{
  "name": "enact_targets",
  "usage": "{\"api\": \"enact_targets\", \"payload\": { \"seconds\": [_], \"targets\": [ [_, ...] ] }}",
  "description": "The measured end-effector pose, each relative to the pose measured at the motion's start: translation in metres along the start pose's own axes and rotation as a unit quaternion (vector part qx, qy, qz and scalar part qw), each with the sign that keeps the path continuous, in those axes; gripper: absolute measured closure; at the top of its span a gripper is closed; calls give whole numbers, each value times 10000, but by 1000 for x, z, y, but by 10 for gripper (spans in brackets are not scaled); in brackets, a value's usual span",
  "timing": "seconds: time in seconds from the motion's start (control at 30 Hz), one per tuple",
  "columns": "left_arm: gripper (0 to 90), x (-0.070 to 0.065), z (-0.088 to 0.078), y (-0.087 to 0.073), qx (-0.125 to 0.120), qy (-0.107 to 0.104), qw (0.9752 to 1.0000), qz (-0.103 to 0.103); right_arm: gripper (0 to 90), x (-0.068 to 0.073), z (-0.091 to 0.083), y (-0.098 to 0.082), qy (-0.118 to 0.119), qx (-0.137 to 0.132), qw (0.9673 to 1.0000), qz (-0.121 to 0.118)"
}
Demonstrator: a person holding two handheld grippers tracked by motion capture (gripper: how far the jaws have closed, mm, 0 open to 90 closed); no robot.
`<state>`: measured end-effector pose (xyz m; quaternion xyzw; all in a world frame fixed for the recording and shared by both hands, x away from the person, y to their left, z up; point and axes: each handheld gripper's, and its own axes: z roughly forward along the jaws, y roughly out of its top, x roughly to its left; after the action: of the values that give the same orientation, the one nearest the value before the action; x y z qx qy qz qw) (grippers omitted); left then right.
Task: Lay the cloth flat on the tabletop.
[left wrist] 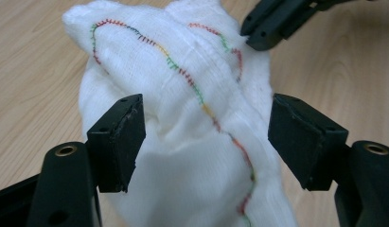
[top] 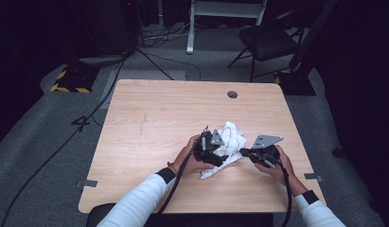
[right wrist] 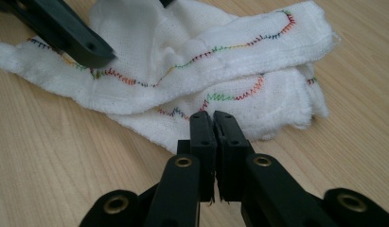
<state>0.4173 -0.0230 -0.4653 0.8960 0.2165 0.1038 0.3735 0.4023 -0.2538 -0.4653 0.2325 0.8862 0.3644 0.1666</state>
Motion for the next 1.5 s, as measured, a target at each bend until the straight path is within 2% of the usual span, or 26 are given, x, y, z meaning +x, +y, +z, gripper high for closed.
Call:
{"api": "enact_targets", "payload": {
  "seconds": [0.07, 0.13, 0.2, 0.37, 0.47, 0.53, 0.6, 0.63, 0.67, 0.7, 0.73, 0.8, 0.87, 0.9, 0.93, 1.0, 1.03, 1.07, 1.13, 1.17, 1.2, 1.23, 1.27, 1.3, 1.5],
  "targets": [
    [307, 1, 11, 2, 199, 59, 9998, -6, 874, 0, 0, 0, 1, 0, 10000, -10],
    [352, 4, 19, 1, 314, 6, 9995, 18, 874, 0, 0, 0, 5, -10, 10000, -25],
    [486, 7, 22, 0, 355, 19, 9991, 215, 873, 1, -1, 0, 12, -12, 10000, -31],
    [757, 16, 9, -3, 181, 30, 9992, 364, 873, 1, -1, -1, -16, 4, 10000, -55],
    [836, 24, -3, -4, 15, 103, 9994, 341, 874, 1, -1, 0, -28, 8, 10000, -62],
    [886, 30, -11, -6, -78, 23, 9996, 285, 874, 1, -2, -1, -45, 16, 10000, -59],
    [893, 34, -15, -8, -147, -9, 9995, 279, 874, 0, -2, -1, -25, 20, 10000, -59],
    [858, 35, -15, -9, -193, -118, 9996, 195, 874, 0, -1, -1, -28, 12, 10000, -41],
    [772, 35, -14, -8, -235, -209, 9995, 105, 874, 0, -1, -1, -27, 12, 10000, -42],
    [711, 34, -12, -7, -252, -223, 9994, 109, 874, 0, -1, -1, -32, 27, 10000, -46],
    [704, 34, -12, -7, -252, -223, 9994, 109, 874, 0, -1, -1, -40, 23, 10000, -49],
    [592, 26, -5, -2, -232, -211, 9993, 178, 874, 1, -1, -1, -39, 21, 10000, -56],
    [504, 24, 2, 2, -221, -239, 9995, 20, 874, 1, -1, -1, -26, 24, 10000, -56],
    [410, 24, 5, 5, -184, -259, 9995, -39, 874, 0, -1, -1, -28, 24, 10000, -55],
    [368, 25, 7, 7, -146, -263, 9995, -29, 874, 0, 0, -1, -27, 30, 10000, -52],
    [397, 28, 12, 12, -156, -248, 9994, -158, 874, 1, -1, -1, -33, 34, 10000, -69],
    [416, 28, 12, 12, -156, -248, 9994, -158, 874, 2, -1, -1, -39, 35, 10000, -82],
    [474, 29, 16, 14, -175, -287, 9992, -226, 874, 2, -1, -1, -27, 35, 9999, -94],
    [544, 27, 16, 15, -10, -234, 9997, 90, 874, 2, -1, -1, -28, 45, 9999, -104],
    [616, 27, 16, 14, 20, -147, 9997, 217, 874, 2, -1, -1, -21, 51, 9999, -100],
    [680, 27, 16, 14, 20, -147, 9997, 217, 874, 2, -1, -2, -16, 61, 9999, -96],
    [680, 29, 15, 12, 39, -151, 9996, 236, 874, 2, -1, -2, -16, 61, 9999, -96],
    [798, 35, 13, 8, -3, -220, 9995, 210, 874, 1, 0, -2, -26, 64, 9999, -86],
    [837, 38, 12, 7, 0, -204, 9995, 221, 874, 1, 0, -2, -27, 64, 9999, -84],
    [880, 42, 3, 2, 27, -101, 9991, 419, 874, 2, -2, -2, -43, 44, 9999, -101]
  ]
}}
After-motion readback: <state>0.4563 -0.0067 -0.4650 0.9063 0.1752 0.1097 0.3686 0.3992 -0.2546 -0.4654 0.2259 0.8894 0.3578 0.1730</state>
